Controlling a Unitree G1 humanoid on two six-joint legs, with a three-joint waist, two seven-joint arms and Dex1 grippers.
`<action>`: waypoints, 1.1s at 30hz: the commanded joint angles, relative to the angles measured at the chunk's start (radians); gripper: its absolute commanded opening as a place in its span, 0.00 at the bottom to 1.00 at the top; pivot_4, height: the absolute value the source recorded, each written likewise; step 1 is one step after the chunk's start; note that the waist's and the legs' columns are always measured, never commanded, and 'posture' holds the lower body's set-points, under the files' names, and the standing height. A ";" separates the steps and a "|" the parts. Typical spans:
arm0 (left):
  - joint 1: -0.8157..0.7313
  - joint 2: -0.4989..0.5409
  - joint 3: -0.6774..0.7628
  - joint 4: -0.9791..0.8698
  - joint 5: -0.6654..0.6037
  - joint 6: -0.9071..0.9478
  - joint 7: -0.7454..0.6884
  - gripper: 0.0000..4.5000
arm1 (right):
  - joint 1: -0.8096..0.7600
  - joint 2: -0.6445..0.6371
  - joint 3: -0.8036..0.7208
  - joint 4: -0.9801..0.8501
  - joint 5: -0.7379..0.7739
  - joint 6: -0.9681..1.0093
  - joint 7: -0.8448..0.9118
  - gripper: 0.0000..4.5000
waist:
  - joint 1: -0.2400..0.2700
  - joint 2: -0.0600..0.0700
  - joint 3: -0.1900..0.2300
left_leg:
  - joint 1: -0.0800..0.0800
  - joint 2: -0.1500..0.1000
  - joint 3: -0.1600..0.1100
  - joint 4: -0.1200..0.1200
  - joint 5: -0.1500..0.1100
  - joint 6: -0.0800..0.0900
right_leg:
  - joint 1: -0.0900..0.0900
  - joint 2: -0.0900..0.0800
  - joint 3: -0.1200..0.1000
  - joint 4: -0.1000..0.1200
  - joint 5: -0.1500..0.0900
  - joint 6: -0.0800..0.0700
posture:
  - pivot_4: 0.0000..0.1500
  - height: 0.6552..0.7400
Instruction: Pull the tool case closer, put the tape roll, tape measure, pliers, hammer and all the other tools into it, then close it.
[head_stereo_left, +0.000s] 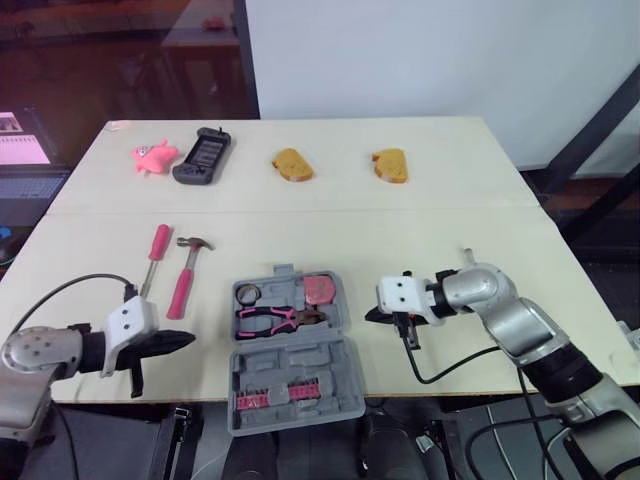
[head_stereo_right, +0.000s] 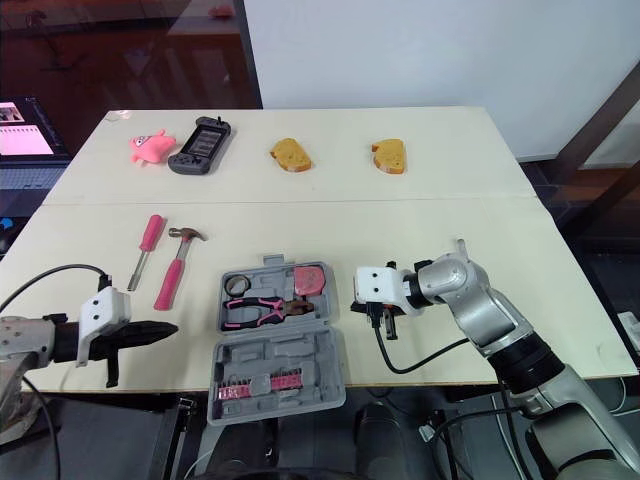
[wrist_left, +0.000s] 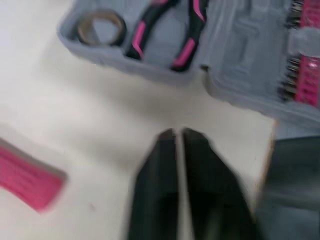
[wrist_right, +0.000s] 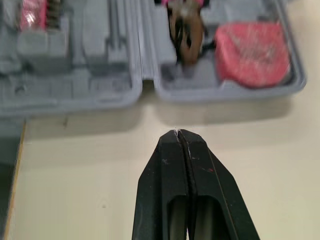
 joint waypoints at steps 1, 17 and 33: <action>-0.027 -0.022 -0.043 0.050 0.030 -0.064 -0.002 0.00 | 0.003 0.010 0.009 0.030 -0.027 -0.034 -0.011 0.00 | -0.001 0.000 0.000 | 0.000 0.000 0.000 0.000 0.000 0.000 | 0.000 0.000 0.000 0.000 0.000 0.000 | 1.00 0.77; -0.161 -0.147 -0.226 0.128 0.102 -0.084 0.033 0.00 | -0.006 0.129 0.071 0.122 -0.081 -0.090 -0.032 0.00 | 0.003 0.000 0.000 | 0.000 0.000 0.000 0.001 0.000 0.000 | 0.000 0.000 0.000 0.001 0.002 0.004 | 1.00 0.77; -0.222 -0.255 -0.258 0.127 0.103 -0.024 0.079 0.00 | 0.050 0.179 0.041 0.080 -0.079 -0.041 -0.066 0.00 | 0.025 0.000 0.000 | 0.002 0.000 0.000 0.002 0.000 0.000 | 0.004 0.000 0.000 0.000 0.001 0.002 | 1.00 0.77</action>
